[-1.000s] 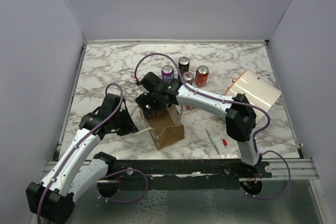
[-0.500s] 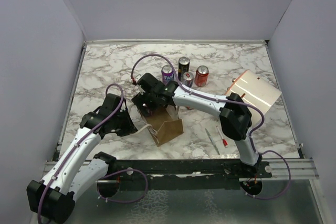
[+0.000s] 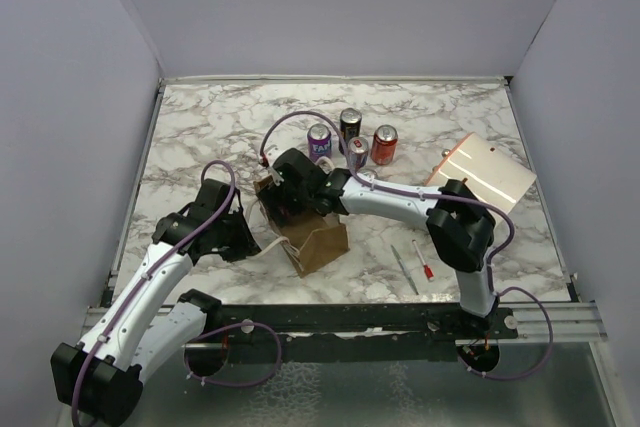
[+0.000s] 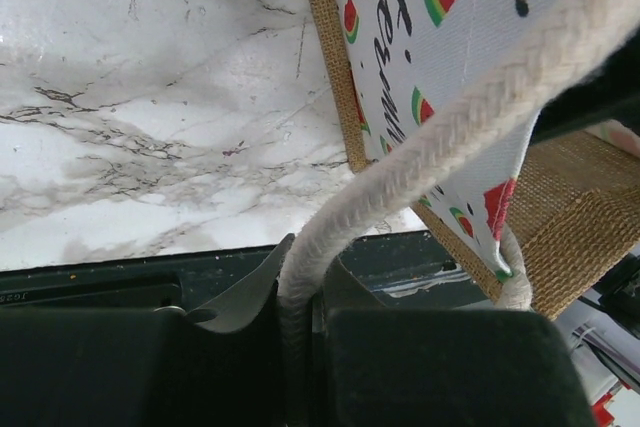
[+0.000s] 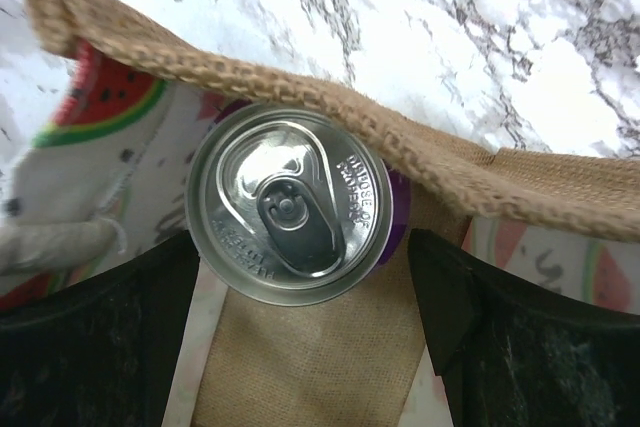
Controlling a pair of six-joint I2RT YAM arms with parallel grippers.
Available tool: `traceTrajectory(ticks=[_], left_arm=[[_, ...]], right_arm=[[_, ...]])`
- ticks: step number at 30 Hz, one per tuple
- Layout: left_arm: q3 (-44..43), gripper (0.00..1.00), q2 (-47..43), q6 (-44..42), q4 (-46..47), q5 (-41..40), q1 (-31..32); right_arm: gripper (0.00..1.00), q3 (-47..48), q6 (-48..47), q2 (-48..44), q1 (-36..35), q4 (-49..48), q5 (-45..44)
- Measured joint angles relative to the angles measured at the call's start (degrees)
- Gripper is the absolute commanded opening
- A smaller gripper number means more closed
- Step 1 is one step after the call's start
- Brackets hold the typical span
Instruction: Take the beverage out of the canvas bag
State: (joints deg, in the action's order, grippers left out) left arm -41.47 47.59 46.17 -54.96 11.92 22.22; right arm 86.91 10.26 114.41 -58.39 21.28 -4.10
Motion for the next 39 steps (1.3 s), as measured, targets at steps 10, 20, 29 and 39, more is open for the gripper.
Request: traceTrajectory(ticks=[10,20,29,39], left_arm=[[-0.24,0.0,0.48,-0.33,-0.22,0.0,-0.02],[-1.27,0.0,1.29,-1.31,-1.05,-0.09,-0.02],[-1.92,0.0,1.81,-2.16,-1.31,-0.74,-0.02],[-1.92,0.0,1.84,-2.14,-1.29,-0.87,-0.02]], right_arm=[[0.86,-2.45,0.44,-3.8,0.0,-6.36,-0.15],[0.85,-1.31,0.57,0.13,0.37,-7.32,-0.33],[0.81,-5.95,-2.62,0.7,0.39,-18.51,0.59],[0.74,-8.31,-7.1,0.79,0.74,-26.67,2.97]])
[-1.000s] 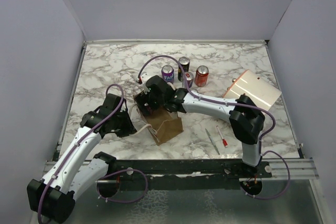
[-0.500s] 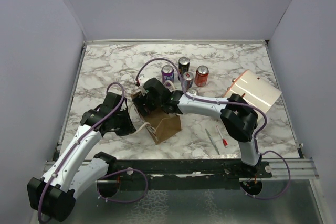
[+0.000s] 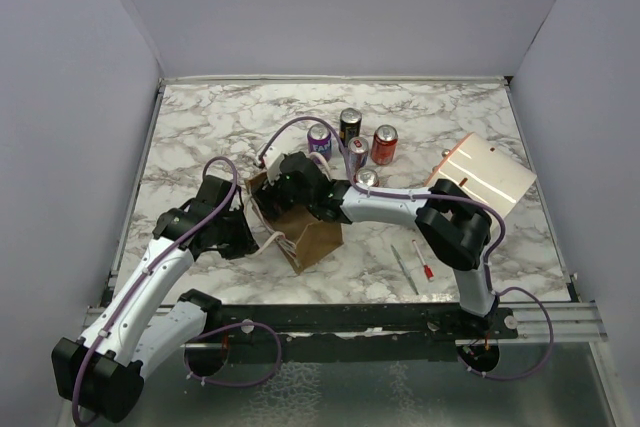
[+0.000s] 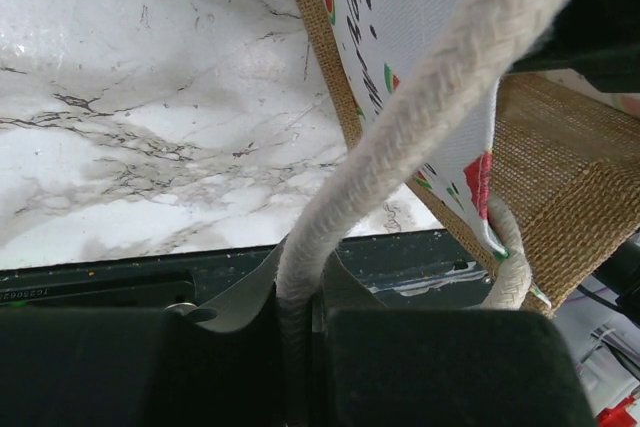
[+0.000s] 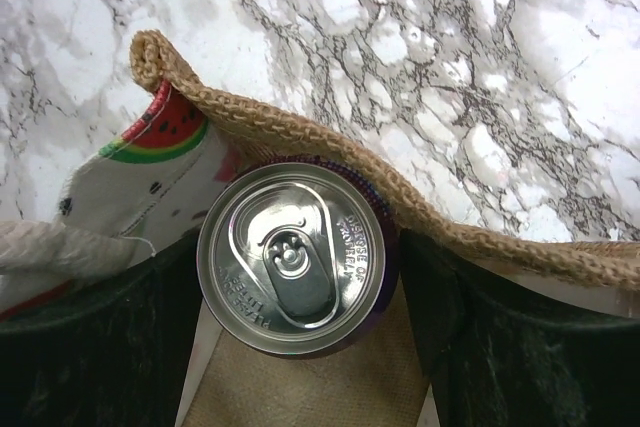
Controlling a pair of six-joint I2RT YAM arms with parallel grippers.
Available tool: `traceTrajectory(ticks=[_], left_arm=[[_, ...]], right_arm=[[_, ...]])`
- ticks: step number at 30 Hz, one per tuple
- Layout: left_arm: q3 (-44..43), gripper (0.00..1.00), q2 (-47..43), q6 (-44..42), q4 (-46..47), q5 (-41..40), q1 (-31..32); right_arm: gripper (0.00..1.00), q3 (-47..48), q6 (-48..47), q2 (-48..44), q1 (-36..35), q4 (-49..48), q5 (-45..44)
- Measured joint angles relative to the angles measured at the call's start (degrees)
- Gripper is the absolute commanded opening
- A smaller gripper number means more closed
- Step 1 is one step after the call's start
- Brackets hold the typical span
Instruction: Take the beverage out of the canvas bag
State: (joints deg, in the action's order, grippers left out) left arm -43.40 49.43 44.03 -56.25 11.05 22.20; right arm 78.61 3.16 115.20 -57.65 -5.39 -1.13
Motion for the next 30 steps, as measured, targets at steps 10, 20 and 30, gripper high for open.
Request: traceTrajectory(ticks=[10,20,30], left_arm=[[0.0,0.0,0.28,0.09,0.09,0.0,0.0],[0.0,0.0,0.96,0.22,0.7,0.0,0.0],[0.0,0.0,2.8,-0.17,2.21,0.09,0.0]], right_arm=[[0.34,0.72,-2.03,0.52,0.02,-0.81,2.1],[0.18,0.85,-2.91,-3.21,0.02,5.84,2.14],[0.02,1.7,-2.71,-15.65,0.02,13.0,1.16]])
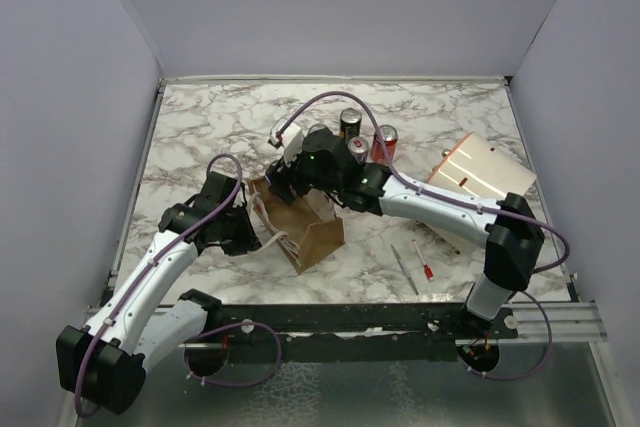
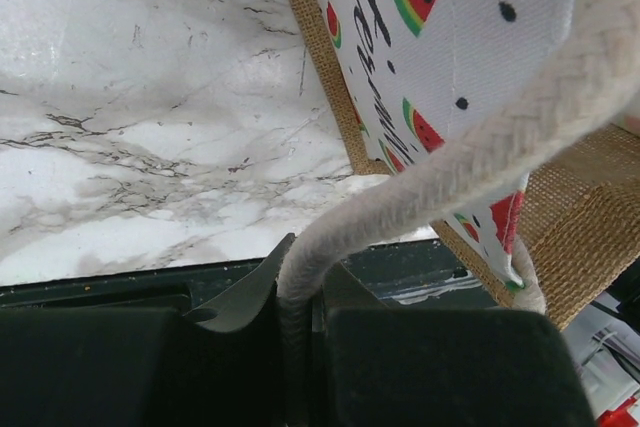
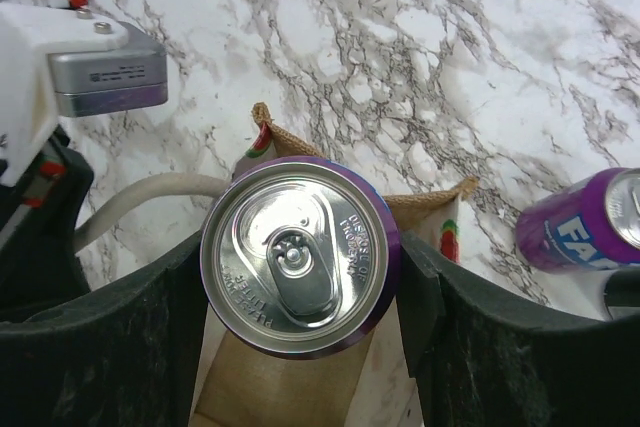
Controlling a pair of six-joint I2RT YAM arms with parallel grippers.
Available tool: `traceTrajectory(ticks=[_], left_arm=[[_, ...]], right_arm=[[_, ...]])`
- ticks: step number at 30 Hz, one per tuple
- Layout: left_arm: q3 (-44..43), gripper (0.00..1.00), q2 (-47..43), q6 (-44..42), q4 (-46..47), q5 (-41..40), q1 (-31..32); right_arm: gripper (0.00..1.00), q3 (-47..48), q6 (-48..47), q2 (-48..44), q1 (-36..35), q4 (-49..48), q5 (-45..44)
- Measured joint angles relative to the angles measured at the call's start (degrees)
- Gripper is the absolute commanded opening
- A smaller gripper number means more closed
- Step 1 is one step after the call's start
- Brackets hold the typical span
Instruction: Take the beverage out of the canvas bag
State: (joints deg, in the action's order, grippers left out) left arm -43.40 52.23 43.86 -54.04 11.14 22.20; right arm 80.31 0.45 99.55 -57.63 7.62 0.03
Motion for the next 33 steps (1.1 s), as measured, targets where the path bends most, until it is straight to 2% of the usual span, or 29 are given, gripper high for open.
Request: traceTrajectory(ticks=[6,16,20,21,24,33], left_arm=[[0.0,0.0,0.28,-0.72,0.79,0.04,0.02],[0.28,0.0,1.18,-1.44,2.29,0.44,0.0],[0.46,0.0,1.79,-1.84,2.73,0.52,0.0],[0.46,0.0,1.86,-1.95,2.91,0.57,0.02],[0.46,0.0,2.01,-2.23,3.13,0.79,0.0],[0.44,0.0,2.1,-2.49,2.99,0.85,0.02]], right_arm=[[0.02,-0.2,1.03,-7.78,0.0,7.19,-2.05],[0.02,-1.97,1.88,-29.11,0.24,20.09,-7.13],[0.02,-3.74,3.04,-34.34,0.33,22.47,-9.22],[0.02,-6.58,3.87,-37.83,0.33,23.93,-10.43],[0.02,-11.65,6.1,-40.59,0.33,25.55,-13.62],[0.02,-34.14,16.17,-42.14,0.37,23.96,-23.32]])
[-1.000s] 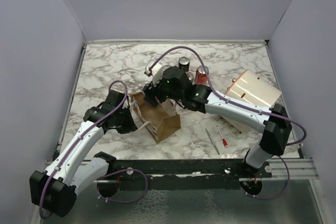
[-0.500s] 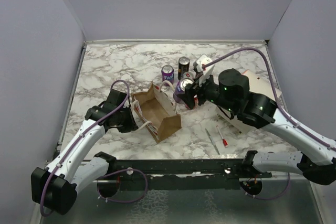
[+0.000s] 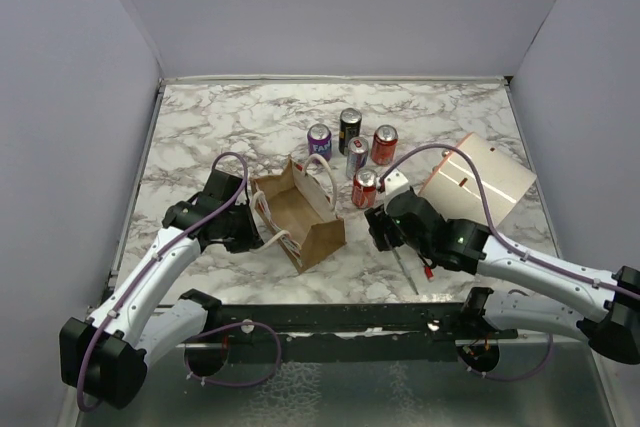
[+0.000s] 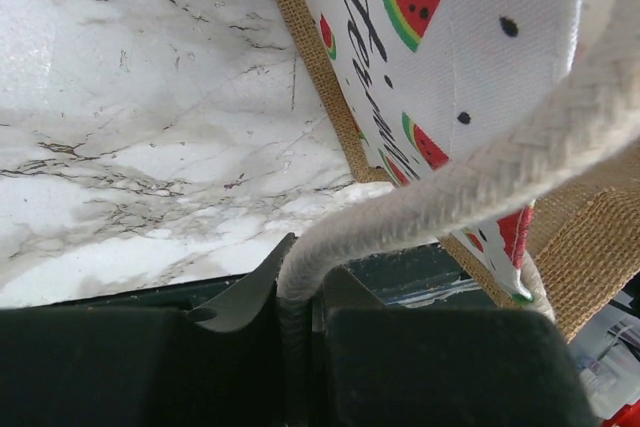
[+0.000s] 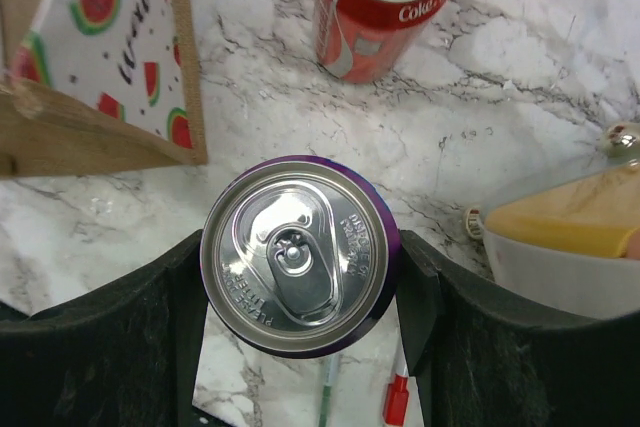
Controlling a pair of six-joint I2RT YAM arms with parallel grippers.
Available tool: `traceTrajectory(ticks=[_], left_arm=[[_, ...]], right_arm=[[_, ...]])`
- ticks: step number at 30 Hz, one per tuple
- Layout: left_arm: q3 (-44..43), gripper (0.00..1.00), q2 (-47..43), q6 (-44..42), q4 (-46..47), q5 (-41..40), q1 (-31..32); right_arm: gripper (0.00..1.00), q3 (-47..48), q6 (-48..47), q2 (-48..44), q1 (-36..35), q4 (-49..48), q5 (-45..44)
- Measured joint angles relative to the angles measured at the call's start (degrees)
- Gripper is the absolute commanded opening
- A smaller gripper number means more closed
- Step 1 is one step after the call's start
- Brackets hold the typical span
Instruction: Take the beverage out of the canvas bag
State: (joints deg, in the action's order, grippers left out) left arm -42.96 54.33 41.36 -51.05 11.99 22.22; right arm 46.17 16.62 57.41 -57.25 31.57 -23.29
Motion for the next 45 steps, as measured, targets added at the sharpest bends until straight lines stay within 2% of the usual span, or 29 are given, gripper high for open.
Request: traceTrajectory(ticks=[8,19,23,25,27,34,36,37,42,45], left_arm=[[-1.09,0.0,0.52,-0.42,-0.61,-0.02,-0.02],[-3.3,0.0,0.85,-0.94,-1.27,-0.02,-0.02],[-3.41,0.01,0.9,-1.27,-1.88,-0.04,-0.02],[-3.61,0.07,0.94,-1.4,-2.16,-0.04,-0.02],[-4.04,0.18,0.98,-1.46,-2.51,-0.04,-0.02],[-7.56,0.73,0.96,-2.47,-4.17,-1.11,-0.02],[-8.81,0.83,0.81,-2.8,-4.39,-1.53,0.0],[-9.62,0.88,0.72,-2.91,-4.57,-1.81,0.0],[-12.96,0.99,0.61,-3.61,-5.11,-2.62,0.0],[-15.39,0.99,0.92,-4.17,-5.81,-3.5,0.0]], right_arm=[[0.02,-14.53,1.36,-0.48,0.0,-17.79,-2.36],[0.02,-19.58,5.35,2.67,0.0,-32.13,-7.56],[0.09,-21.42,6.49,4.02,0.0,-34.64,-8.02],[0.14,-21.57,6.8,4.31,0.0,-35.52,-8.24],[0.24,-21.86,6.84,4.42,0.0,-36.3,-8.35],[0.57,-23.17,5.62,4.31,0.0,-38.99,-8.13],[0.76,-23.17,5.55,4.17,0.0,-38.86,-7.93],[0.82,-23.17,5.55,4.04,0.0,-38.66,-7.89],[0.92,-23.08,6.08,2.89,0.0,-37.33,-7.32],[0.94,-22.45,6.21,1.57,0.0,-35.15,-7.26]])
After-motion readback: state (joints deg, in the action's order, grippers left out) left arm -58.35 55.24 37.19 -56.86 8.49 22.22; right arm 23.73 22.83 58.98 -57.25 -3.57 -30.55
